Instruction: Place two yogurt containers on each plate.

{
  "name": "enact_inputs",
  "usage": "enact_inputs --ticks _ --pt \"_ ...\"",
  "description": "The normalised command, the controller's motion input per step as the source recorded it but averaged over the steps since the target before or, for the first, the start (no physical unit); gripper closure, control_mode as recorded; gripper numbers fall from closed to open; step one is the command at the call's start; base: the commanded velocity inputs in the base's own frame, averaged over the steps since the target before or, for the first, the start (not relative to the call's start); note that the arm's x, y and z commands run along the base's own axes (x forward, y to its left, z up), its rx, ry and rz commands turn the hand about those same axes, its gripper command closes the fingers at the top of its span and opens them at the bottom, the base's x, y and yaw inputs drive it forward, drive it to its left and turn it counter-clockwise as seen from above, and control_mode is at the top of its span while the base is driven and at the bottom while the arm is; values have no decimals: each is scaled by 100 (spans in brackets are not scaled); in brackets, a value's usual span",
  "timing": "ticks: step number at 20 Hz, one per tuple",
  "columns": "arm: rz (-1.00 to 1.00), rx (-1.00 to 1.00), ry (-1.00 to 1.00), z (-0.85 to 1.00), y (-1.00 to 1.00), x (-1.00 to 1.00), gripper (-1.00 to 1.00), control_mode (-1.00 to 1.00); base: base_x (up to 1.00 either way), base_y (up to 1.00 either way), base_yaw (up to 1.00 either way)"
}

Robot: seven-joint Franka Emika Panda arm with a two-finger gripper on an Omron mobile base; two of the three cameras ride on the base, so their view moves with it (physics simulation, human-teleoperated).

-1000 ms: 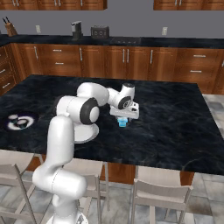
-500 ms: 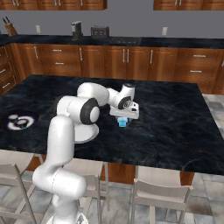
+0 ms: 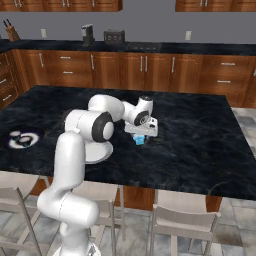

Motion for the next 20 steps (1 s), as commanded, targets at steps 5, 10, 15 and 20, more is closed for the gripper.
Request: enact_inputs --ticks 5,10,15,20 --pt "4 0 0 0 0 -1 -100 -100 0 0 0" --pt "0 0 0 2 0 0 -100 -100 0 0 0" --pt "0 0 0 0 0 0 -100 -100 0 0 0" --pt "0 0 0 0 0 0 -100 -100 0 0 0"
